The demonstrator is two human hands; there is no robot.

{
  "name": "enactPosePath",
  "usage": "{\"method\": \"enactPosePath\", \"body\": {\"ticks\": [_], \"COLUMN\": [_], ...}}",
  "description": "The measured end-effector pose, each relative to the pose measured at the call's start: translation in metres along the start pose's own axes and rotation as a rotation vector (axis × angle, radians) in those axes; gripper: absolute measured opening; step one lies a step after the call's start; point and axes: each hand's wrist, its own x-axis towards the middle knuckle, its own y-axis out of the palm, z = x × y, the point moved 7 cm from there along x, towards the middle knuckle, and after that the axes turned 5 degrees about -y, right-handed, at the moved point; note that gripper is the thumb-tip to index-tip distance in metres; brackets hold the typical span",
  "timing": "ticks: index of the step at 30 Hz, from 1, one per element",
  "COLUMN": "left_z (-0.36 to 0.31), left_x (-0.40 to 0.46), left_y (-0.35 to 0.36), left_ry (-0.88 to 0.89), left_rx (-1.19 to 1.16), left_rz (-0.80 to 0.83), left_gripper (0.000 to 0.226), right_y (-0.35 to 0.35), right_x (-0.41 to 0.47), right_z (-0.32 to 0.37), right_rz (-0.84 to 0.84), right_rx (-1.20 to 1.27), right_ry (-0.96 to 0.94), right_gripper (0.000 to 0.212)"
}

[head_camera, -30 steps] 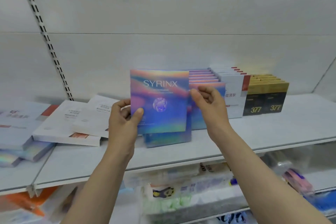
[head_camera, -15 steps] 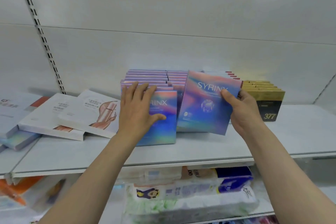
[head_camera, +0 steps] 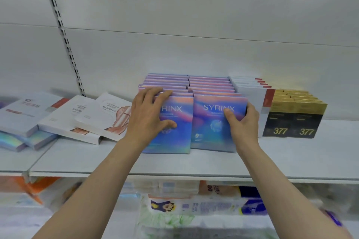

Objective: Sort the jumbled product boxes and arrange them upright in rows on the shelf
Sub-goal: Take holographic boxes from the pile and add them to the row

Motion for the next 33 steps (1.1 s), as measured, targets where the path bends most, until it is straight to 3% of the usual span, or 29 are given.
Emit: {"method": "enactPosePath", "body": {"ticks": [6, 15, 19, 23, 26, 29, 33], "left_z": [0.004, 0.007, 0.004, 0.002, 0.006, 0.02, 0.054], "left_x": [0.001, 0.003, 0.002, 0.005, 0.008, 0.0, -0.026], "left_y": [0.0, 0.0, -0.002, -0.004, -0.026, -0.066, -0.133], "left_ry": [0.005, -0.013, -0.018, -0.087, -0.225, -0.347, -0.4], "left_rx": [0.005, 0.079, 0.113, 0.117, -0.076, -0.347, -0.476], "left_rz": [-0.023, 0.023, 0.043, 0.167, 0.189, 0.153, 0.137], "left_gripper": [0.095, 0.097, 0.097, 0.094, 0.088, 0.074, 0.06], "right_y": [0.01, 0.012, 0.012, 0.004, 0.007, 0.032, 0.071], "right_x": [-0.003, 0.001, 0.002, -0.003, -0.013, -0.025, -0.058], "right_z": [-0.006, 0.002, 0.012, 0.04, 0.083, 0.128, 0.192], "right_rz": [0.055, 0.07, 0.074, 0.033, 0.018, 0.229, 0.434], "right_rx": [0.03, -0.106, -0.26, -0.465, -0.491, -0.468, -0.463], "right_ry": [0.025, 0.003, -0.005, -0.042, -0.202, -0.325, -0.438], "right_gripper": [0.064, 0.077, 0.084, 0.095, 0.078, 0.054, 0.038]}}
